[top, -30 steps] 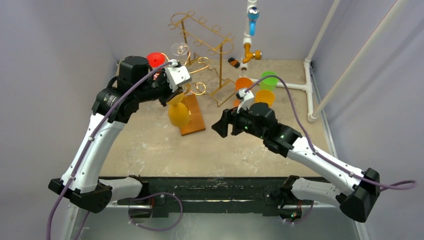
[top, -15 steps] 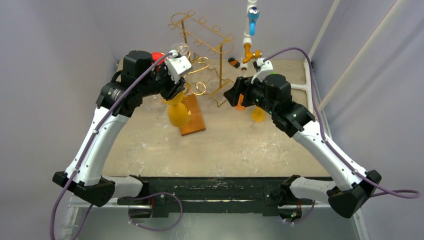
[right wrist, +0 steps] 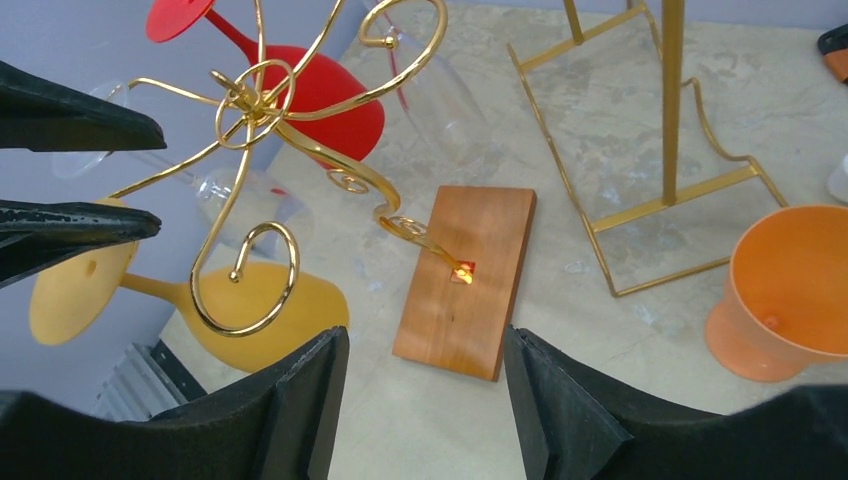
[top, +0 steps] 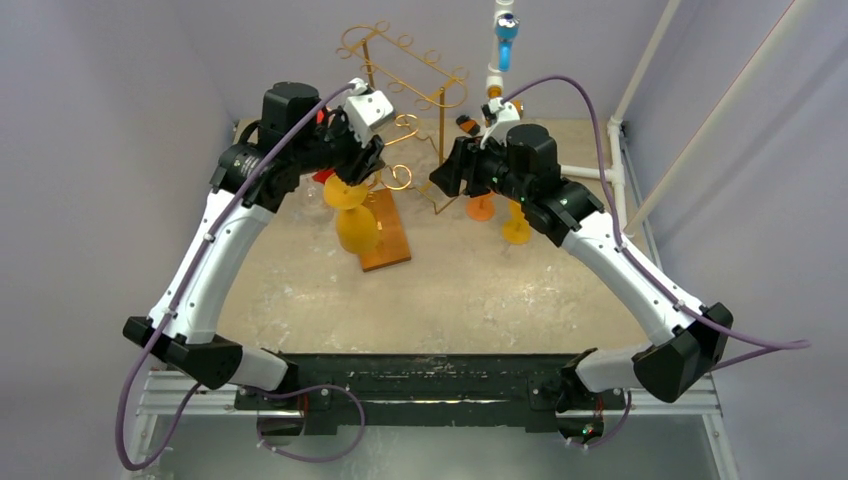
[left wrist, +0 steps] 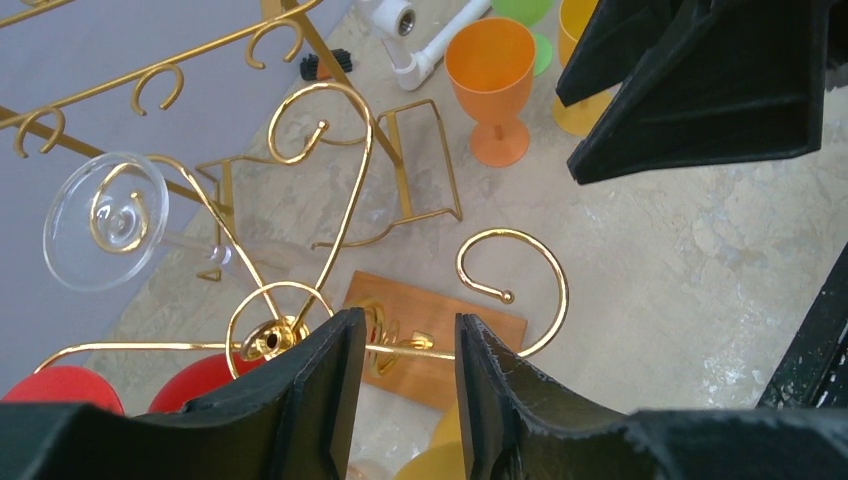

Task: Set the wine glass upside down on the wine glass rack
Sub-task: Adjust the wine rack at the center of the board.

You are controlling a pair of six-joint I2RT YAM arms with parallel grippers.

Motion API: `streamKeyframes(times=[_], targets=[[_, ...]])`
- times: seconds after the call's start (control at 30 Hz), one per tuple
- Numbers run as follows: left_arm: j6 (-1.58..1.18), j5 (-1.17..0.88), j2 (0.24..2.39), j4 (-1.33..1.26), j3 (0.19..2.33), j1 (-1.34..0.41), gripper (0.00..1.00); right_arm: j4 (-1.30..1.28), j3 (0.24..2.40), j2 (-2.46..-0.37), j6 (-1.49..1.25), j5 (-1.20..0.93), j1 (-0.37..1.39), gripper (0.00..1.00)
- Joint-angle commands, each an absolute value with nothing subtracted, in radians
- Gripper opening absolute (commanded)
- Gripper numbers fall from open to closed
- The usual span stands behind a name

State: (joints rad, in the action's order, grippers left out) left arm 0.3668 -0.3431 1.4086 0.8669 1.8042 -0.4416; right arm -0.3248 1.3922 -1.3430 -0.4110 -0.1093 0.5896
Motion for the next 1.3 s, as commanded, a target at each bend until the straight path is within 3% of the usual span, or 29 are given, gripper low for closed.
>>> streamKeyframes(times=[0.0, 0.3, 0.6, 1.03, 1.27], targets=[[0.318, -0.360, 1.436, 0.803, 1.851, -0.443, 0.39, -0.235, 1.427, -1.338, -0.455, -0.209, 0.589, 0.65], [0.345, -0.137, 1.422, 0.807, 1.896, -0.442, 0.18, -0.148, 1.444, -1.348, -0.544, -0.352, 0.591, 0.65], [0.374, -0.068, 1.467, 0.899, 1.921, -0.442, 0.19, -0.109, 1.463, -1.405, -0.566, -0.385, 0.625, 0.62], [0.401, -0.008, 1.468, 0.846, 1.809, -0.436, 0.16, -0.110, 1.494, -1.447, -0.569, -0.371, 0.677, 0.36], [0.431, 0.027, 1.451, 0.831, 1.769, -0.432, 0.15, -0.130, 1.496, -1.471, -0.565, -0.350, 0.712, 0.38]])
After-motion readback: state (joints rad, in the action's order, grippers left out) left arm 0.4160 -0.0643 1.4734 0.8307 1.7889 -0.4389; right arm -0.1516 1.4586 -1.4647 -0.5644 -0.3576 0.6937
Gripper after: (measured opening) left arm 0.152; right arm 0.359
